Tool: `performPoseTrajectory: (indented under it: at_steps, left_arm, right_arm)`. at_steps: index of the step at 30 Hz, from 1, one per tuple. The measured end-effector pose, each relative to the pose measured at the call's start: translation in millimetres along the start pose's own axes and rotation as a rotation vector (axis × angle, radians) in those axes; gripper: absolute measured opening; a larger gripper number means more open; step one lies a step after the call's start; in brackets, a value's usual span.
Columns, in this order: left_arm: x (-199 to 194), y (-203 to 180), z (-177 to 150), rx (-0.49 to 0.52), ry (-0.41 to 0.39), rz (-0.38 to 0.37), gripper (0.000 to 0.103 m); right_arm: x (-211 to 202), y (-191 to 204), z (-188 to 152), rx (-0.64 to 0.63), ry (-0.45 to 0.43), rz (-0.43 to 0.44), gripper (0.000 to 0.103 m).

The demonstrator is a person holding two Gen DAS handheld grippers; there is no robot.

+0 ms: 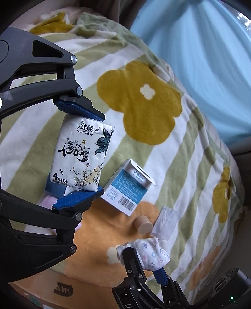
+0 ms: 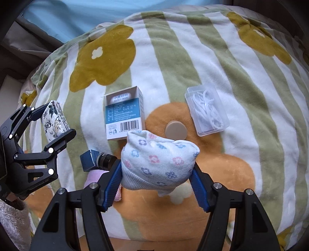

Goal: Organize objects
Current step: 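Carry tissue pack and sock over the box and open both tools to drop them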

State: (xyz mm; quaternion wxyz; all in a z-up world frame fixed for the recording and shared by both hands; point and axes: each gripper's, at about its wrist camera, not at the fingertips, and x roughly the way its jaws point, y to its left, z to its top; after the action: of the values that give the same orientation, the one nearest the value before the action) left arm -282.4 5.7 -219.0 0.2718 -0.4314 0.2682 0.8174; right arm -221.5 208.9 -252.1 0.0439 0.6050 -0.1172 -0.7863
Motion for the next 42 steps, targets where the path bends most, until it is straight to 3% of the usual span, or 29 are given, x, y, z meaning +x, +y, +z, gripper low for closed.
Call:
performPoseTrajectory:
  at_steps: [1, 3, 7, 22, 33, 42]
  left_arm:
    - [-10, 1, 1, -0.027, -0.003, 0.004, 0.065]
    - [-31, 0, 1, -0.077, -0.009, 0.016, 0.065]
    - [-73, -7, -5, -0.163, -0.015, 0.039, 0.065]
    - [-176, -89, -55, -0.376, 0.041, 0.065, 0.065]
    - [-186, -156, -94, -0.505, 0.100, 0.068, 0.065]
    - [-158, -198, -130, -0.580, 0.186, 0.052, 0.065]
  right_arm:
    - [-12, -4, -2, -0.006, -0.010, 0.000, 0.063]
    - [-6, 41, 13, -0.021, -0.032, -0.005, 0.063]
    - [-32, 61, 14, -0.056, -0.059, -0.005, 0.063]
    - [-119, 63, -69, -0.242, -0.043, -0.001, 0.063]
    - [-126, 48, -131, -0.326, 0.013, 0.005, 0.063]
    - [-94, 19, -170, -0.335, 0.098, 0.006, 0.063]
